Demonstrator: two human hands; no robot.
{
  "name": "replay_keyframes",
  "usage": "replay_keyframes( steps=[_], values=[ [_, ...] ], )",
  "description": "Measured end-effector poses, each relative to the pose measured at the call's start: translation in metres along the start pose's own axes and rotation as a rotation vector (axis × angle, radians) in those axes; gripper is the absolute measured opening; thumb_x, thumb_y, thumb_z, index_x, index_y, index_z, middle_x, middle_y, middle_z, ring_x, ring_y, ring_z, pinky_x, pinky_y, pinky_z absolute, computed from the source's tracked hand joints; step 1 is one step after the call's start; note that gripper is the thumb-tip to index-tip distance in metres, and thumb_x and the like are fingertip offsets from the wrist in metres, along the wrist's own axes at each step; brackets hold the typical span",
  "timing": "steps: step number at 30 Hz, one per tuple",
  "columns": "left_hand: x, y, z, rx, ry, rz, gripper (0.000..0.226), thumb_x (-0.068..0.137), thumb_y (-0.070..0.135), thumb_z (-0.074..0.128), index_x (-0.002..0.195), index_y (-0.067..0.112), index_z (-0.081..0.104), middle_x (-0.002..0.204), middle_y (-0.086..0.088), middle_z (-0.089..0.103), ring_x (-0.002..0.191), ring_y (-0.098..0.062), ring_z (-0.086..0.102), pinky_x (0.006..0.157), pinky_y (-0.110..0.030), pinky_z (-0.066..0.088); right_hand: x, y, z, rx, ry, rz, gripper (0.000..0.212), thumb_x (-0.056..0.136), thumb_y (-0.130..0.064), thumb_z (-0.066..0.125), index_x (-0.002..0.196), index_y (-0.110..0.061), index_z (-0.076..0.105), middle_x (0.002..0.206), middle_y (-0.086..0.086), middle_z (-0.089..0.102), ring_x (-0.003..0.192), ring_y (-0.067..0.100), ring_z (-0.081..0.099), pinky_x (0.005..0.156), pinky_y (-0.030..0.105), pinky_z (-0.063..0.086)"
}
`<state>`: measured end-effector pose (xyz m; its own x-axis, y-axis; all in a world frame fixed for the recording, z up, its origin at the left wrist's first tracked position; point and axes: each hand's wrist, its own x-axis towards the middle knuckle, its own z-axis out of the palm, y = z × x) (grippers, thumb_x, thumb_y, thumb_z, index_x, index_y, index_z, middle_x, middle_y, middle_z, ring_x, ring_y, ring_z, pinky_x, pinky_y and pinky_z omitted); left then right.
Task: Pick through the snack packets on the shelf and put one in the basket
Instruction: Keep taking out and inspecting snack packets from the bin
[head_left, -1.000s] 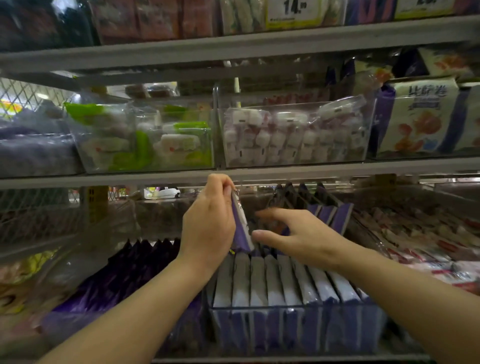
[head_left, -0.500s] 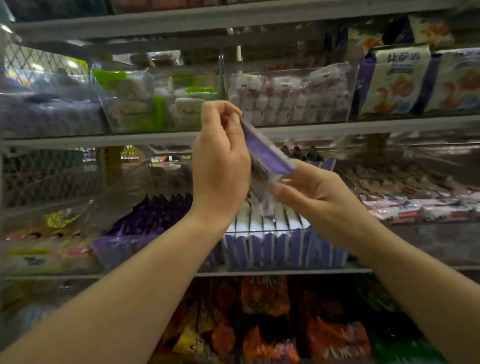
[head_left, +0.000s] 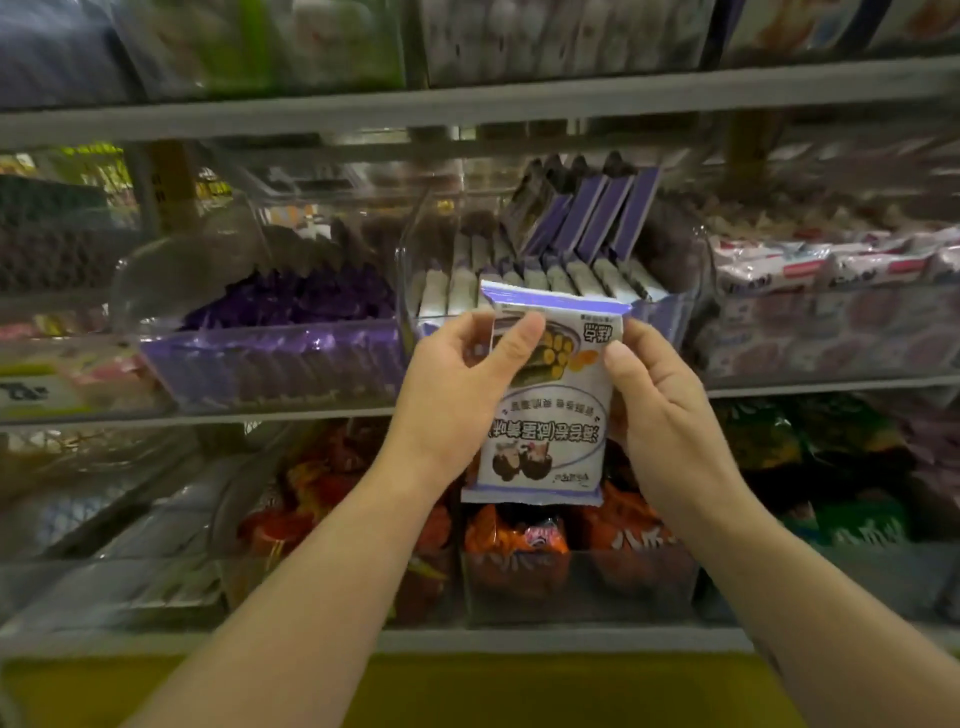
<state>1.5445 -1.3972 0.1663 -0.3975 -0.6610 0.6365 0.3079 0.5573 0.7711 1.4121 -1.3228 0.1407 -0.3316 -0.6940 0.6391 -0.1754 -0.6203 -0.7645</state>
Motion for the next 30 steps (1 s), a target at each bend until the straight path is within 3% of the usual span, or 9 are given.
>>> replay_keyframes(
  steps=[3, 5, 8, 14, 19, 22, 27, 30],
  values=[
    [-0.014, -0.023, 0.003, -0.100, 0.005, -0.040, 0.024, 0.083, 0.041, 0.066, 0.098, 0.023, 0.069, 0.097, -0.003, 0.076, 0.090, -0.020, 0.074, 0.072, -0.030, 0.060, -0.010, 0.018, 0.003, 0.111, 0.024, 0.062, 0.020, 0.099, -0.024, 0.046, 0.109, -0.029, 0.063, 0.106, 0.003, 0.073, 0.096, 0.018, 0.071, 0.072, 0.029, 0.059],
    [-0.020, -0.036, 0.004, -0.141, 0.014, -0.043, 0.018, 0.086, 0.037, 0.066, 0.100, 0.026, 0.068, 0.100, -0.003, 0.075, 0.093, -0.021, 0.073, 0.074, -0.032, 0.059, -0.013, 0.027, 0.003, 0.194, 0.044, 0.106, 0.015, 0.092, -0.036, 0.057, 0.102, -0.031, 0.067, 0.104, 0.006, 0.073, 0.094, 0.022, 0.072, 0.072, 0.036, 0.060],
    [-0.027, -0.053, 0.007, -0.232, -0.018, -0.088, 0.008, 0.088, 0.031, 0.065, 0.096, 0.030, 0.068, 0.100, -0.005, 0.075, 0.094, -0.023, 0.073, 0.073, -0.031, 0.059, -0.015, 0.035, 0.000, 0.241, 0.076, 0.150, 0.025, 0.079, -0.047, 0.062, 0.092, -0.027, 0.070, 0.095, 0.007, 0.075, 0.086, 0.024, 0.074, 0.068, 0.039, 0.061],
    [-0.037, -0.079, 0.011, -0.256, -0.050, -0.158, 0.016, 0.089, 0.023, 0.061, 0.101, 0.027, 0.069, 0.104, -0.006, 0.074, 0.098, -0.025, 0.071, 0.078, -0.035, 0.058, -0.022, 0.054, -0.014, 0.237, 0.100, 0.255, 0.015, 0.082, -0.029, 0.061, 0.080, -0.025, 0.075, 0.083, 0.007, 0.076, 0.075, 0.019, 0.074, 0.059, 0.030, 0.058],
    [-0.047, -0.094, 0.013, -0.303, -0.045, -0.262, 0.017, 0.085, 0.021, 0.061, 0.093, 0.030, 0.073, 0.096, -0.007, 0.075, 0.091, -0.023, 0.072, 0.074, -0.032, 0.057, -0.029, 0.066, -0.017, 0.190, 0.173, 0.302, 0.028, 0.095, -0.013, 0.054, 0.082, -0.025, 0.076, 0.082, 0.013, 0.075, 0.073, 0.024, 0.073, 0.061, 0.039, 0.059],
    [-0.049, -0.097, 0.007, -0.317, -0.094, -0.314, 0.017, 0.089, 0.028, 0.060, 0.101, 0.027, 0.072, 0.104, -0.010, 0.074, 0.098, -0.026, 0.071, 0.079, -0.036, 0.057, -0.030, 0.067, -0.018, 0.194, 0.160, 0.328, 0.029, 0.095, -0.012, 0.054, 0.082, -0.024, 0.077, 0.083, 0.012, 0.076, 0.072, 0.023, 0.073, 0.058, 0.035, 0.058],
    [-0.049, -0.096, -0.005, -0.296, -0.131, -0.405, 0.021, 0.087, 0.033, 0.055, 0.099, 0.032, 0.073, 0.104, -0.009, 0.074, 0.097, -0.026, 0.071, 0.079, -0.043, 0.058, -0.029, 0.067, -0.028, 0.113, -0.015, 0.401, 0.012, 0.081, -0.030, 0.064, 0.084, -0.027, 0.075, 0.085, 0.008, 0.076, 0.076, 0.022, 0.074, 0.056, 0.027, 0.056],
    [-0.048, -0.096, -0.009, -0.389, -0.060, -0.463, 0.021, 0.084, 0.030, 0.057, 0.092, 0.029, 0.076, 0.100, -0.012, 0.075, 0.089, -0.025, 0.073, 0.070, -0.040, 0.061, -0.029, 0.064, -0.040, 0.077, -0.309, 0.578, 0.034, 0.077, -0.036, 0.073, 0.107, -0.022, 0.070, 0.106, 0.010, 0.074, 0.099, 0.026, 0.071, 0.072, 0.035, 0.060]
  ],
)
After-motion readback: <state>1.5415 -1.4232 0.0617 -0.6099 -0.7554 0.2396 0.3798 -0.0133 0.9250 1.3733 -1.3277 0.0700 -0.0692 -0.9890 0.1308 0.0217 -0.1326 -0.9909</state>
